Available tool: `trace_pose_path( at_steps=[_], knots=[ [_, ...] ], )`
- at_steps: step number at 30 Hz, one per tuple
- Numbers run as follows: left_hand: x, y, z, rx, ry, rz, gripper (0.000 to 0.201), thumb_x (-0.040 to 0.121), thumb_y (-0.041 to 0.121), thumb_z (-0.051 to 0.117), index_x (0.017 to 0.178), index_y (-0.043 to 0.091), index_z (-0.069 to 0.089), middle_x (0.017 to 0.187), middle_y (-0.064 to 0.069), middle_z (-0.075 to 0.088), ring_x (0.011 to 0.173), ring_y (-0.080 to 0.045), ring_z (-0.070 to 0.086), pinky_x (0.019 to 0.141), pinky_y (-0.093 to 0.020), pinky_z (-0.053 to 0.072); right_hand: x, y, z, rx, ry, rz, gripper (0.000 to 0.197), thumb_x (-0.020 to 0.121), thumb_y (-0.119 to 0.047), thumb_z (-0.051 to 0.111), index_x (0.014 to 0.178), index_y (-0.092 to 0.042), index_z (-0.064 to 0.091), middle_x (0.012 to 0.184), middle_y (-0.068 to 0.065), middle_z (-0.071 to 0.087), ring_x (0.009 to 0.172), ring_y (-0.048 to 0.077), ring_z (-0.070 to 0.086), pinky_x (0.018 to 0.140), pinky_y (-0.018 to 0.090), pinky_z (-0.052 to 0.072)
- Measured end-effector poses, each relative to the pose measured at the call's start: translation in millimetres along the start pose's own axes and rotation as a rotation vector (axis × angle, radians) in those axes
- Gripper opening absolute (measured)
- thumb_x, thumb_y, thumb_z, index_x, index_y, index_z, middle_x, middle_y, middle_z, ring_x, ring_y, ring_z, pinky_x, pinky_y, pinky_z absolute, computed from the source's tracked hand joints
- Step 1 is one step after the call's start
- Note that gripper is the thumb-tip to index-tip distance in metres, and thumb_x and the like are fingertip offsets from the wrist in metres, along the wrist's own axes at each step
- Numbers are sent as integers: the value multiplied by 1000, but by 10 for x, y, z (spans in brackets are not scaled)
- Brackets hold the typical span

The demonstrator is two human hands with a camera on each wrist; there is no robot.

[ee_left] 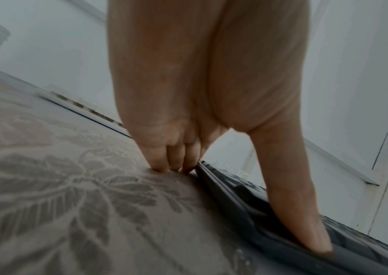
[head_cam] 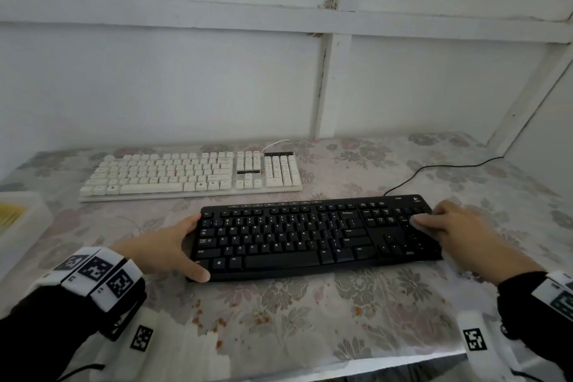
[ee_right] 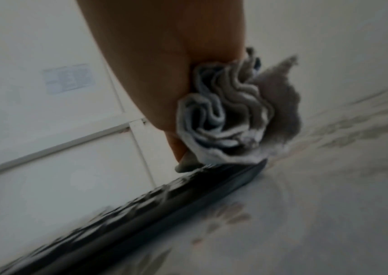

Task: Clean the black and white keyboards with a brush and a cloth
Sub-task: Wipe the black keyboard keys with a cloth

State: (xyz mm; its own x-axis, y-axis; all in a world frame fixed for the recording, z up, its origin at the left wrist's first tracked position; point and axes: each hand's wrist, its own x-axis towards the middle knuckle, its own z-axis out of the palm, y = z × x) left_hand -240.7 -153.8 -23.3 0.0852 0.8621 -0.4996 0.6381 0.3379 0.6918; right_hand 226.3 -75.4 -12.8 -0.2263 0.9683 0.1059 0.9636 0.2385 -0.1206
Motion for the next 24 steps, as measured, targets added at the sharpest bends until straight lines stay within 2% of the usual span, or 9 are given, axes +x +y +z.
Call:
trace_pose_path(
  at_steps=[1,3,5,8,13,15,18,21,24],
  knots=[
    [-2,-8,-5,-8,-2,3,155,21,54,92,151,30,12,140,17,38,131,-8,37,113,-34,30,-11,-29,49,26,-2,-24,38,93,-42,43,102,-19,72,84,-1,49,65,11,43,59,24,31],
    [-4,-13,-8,-25,-3,10,157,18,54,92,151,28,12,142,16,37,132,-8,36,114,-36,30,-17,-2,98,-34,-9,-22,28,97,-35,46,106,-26,71,87,0,48,67,15,45,61,26,32],
    [4,-26,-3,-37,-4,22,158,19,52,93,152,28,12,145,14,36,133,-9,36,115,-37,30,-1,110,104,-120,-41,68,28,99,-27,45,115,-34,66,89,-1,45,73,21,49,67,29,34],
    [7,-24,4,-67,-16,35,155,20,48,95,150,28,14,139,17,39,131,-8,38,113,-33,32,43,252,39,-157,-70,177,31,99,-21,46,122,-33,64,80,-4,39,73,20,47,69,30,31],
    [2,-5,-1,-60,-22,13,153,20,46,94,150,30,13,132,19,40,128,-10,39,109,-30,34,144,77,-112,-119,-90,225,32,99,-35,43,120,-30,66,83,0,40,75,23,48,71,30,37],
    [4,-3,6,-45,-19,1,149,26,43,93,150,30,12,130,20,40,128,-9,39,109,-29,34,186,-288,-159,-46,-131,135,32,97,-41,43,116,-32,68,86,2,43,79,25,53,72,29,38],
    [4,2,12,-35,-5,-7,135,43,30,93,151,30,11,130,20,39,128,-9,38,110,-30,32,140,-1103,-209,141,-254,-117,32,94,-49,46,114,-37,67,96,1,50,88,18,52,75,25,34],
    [-14,-2,-6,-7,-11,-14,147,31,45,94,150,33,10,138,18,37,131,-10,38,113,-37,32,83,-1905,-149,215,-305,-355,33,95,-48,44,116,-35,66,98,-2,48,91,18,51,78,25,34],
    [0,-16,-26,17,-8,-10,150,28,46,95,150,33,9,138,17,40,128,-11,43,111,-38,36,86,-2536,28,211,-319,-516,30,98,-41,43,111,-31,69,98,2,44,92,27,46,83,37,42]
  ],
)
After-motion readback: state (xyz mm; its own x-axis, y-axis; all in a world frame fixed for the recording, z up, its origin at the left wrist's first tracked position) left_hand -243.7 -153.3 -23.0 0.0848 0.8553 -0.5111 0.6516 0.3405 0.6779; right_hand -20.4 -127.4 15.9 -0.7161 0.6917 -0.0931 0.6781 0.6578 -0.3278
